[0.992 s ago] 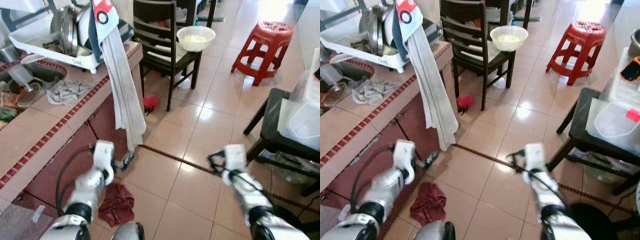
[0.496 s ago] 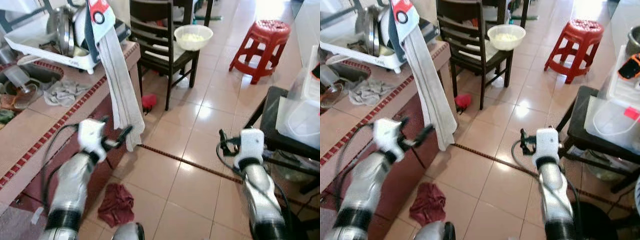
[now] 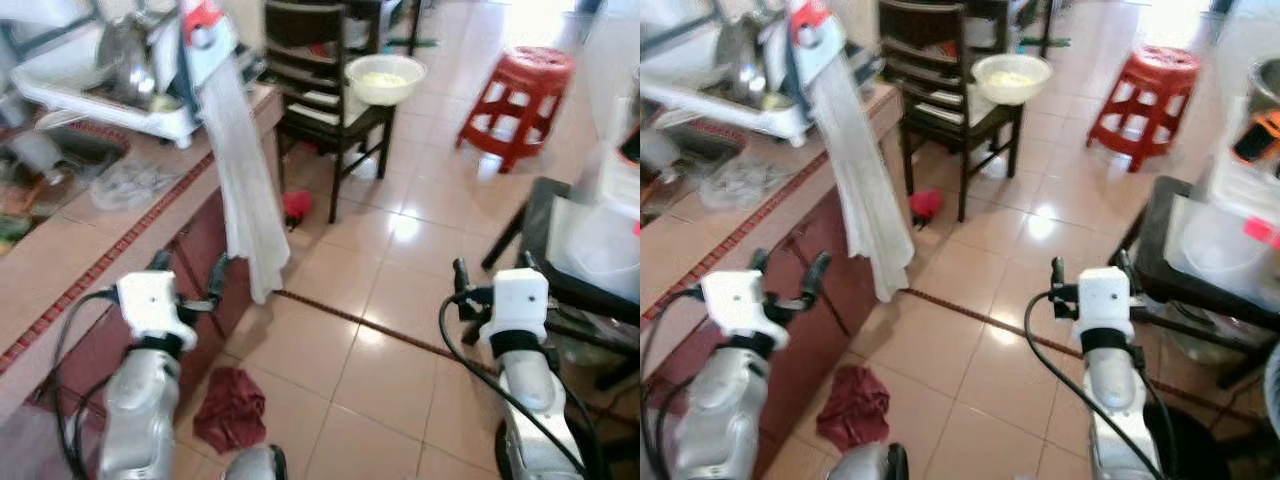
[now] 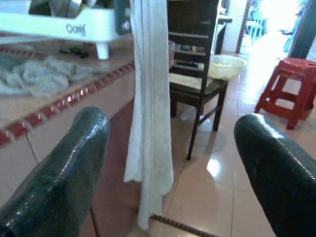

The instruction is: Kitchen organization

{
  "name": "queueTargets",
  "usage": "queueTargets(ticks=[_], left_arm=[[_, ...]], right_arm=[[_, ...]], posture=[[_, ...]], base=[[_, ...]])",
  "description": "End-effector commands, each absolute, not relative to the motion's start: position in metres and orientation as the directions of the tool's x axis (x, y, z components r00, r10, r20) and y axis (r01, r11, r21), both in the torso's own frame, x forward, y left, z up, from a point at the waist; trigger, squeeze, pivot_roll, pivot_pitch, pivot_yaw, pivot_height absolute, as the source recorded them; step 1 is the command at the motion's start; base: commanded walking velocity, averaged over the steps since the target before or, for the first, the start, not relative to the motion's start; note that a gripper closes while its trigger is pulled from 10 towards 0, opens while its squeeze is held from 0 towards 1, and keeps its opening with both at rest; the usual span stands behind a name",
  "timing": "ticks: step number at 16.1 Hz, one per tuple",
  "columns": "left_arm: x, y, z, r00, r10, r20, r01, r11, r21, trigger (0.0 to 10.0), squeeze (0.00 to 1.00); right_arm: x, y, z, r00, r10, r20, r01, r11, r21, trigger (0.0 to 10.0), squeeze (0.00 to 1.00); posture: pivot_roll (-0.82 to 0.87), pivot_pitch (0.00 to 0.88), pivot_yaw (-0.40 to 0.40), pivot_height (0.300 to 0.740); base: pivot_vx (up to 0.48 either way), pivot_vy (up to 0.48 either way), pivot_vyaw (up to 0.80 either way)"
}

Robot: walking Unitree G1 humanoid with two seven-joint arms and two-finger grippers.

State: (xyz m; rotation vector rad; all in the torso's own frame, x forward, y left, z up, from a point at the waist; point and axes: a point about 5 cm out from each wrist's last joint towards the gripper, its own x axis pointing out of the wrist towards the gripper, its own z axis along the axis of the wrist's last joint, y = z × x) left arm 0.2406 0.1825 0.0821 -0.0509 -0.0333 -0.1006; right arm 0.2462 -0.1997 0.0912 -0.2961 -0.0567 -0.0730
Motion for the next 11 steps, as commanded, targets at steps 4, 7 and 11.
queueTargets(ticks=[4, 7, 11], left_arm=[[0.243, 0.184, 0.083, 0.994, -0.105, 0.009, 0.105, 0.994, -0.022, 10.0, 0.00], [0.242, 0.185, 0.091, 0.998, -0.059, 0.022, 0.058, 0.998, 0.023, 10.0, 0.00], [0.240, 0.183, 0.086, 0.999, -0.037, -0.006, 0.037, 0.999, 0.026, 10.0, 0.00]], right_arm=[[0.247, -0.194, 0.094, 0.998, 0.005, 0.056, 0.012, 0.957, -0.290, 10.0, 0.00], [0.244, -0.193, 0.092, 0.999, 0.017, 0.043, -0.004, 0.955, -0.297, 10.0, 0.00], [0.243, -0.192, 0.088, 0.999, 0.017, 0.032, -0.007, 0.957, -0.289, 10.0, 0.00]], posture=[[-0.01, 0.000, 0.044, 0.740], [-0.01, 0.000, 0.040, 0.740], [-0.01, 0.000, 0.040, 0.740]], base=[[0.000, 0.000, 0.80], [0.000, 0.000, 0.80], [0.000, 0.000, 0.79]])
